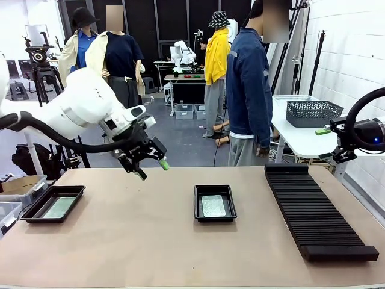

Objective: Inspect and transfer BCBs to ESD trays.
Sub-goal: Pick up the ESD tray and place it on the left side of the table.

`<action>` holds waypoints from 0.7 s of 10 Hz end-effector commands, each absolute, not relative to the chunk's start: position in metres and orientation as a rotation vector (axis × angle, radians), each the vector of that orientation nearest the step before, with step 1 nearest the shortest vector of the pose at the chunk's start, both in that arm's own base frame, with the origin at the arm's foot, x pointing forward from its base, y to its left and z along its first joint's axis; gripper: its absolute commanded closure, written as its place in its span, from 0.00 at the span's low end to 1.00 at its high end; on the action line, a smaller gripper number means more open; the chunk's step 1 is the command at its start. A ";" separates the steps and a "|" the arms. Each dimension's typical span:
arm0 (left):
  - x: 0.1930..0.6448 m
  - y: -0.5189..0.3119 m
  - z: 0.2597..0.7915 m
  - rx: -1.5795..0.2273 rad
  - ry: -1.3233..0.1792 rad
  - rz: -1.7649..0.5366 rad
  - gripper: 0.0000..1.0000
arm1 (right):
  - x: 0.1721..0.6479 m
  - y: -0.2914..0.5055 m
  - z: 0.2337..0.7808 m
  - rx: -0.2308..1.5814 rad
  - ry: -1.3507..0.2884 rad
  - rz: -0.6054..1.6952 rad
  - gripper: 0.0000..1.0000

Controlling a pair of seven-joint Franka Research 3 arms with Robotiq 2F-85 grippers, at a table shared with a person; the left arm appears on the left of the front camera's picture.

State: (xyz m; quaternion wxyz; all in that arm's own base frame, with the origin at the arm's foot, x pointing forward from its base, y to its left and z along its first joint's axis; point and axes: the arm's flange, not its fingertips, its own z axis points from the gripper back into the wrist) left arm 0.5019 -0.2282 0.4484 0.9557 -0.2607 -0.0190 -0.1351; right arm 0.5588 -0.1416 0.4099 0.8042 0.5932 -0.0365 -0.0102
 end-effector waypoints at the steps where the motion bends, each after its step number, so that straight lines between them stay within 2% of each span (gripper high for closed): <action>1: 0.498 -0.245 0.432 -0.455 -0.061 -0.248 0.00 | 0.563 -0.143 0.406 1.258 -0.107 0.051 0.00; 7: 0.506 -0.306 0.396 -0.358 -0.073 -0.175 0.00 | 0.561 -0.141 0.407 1.268 -0.104 0.019 0.00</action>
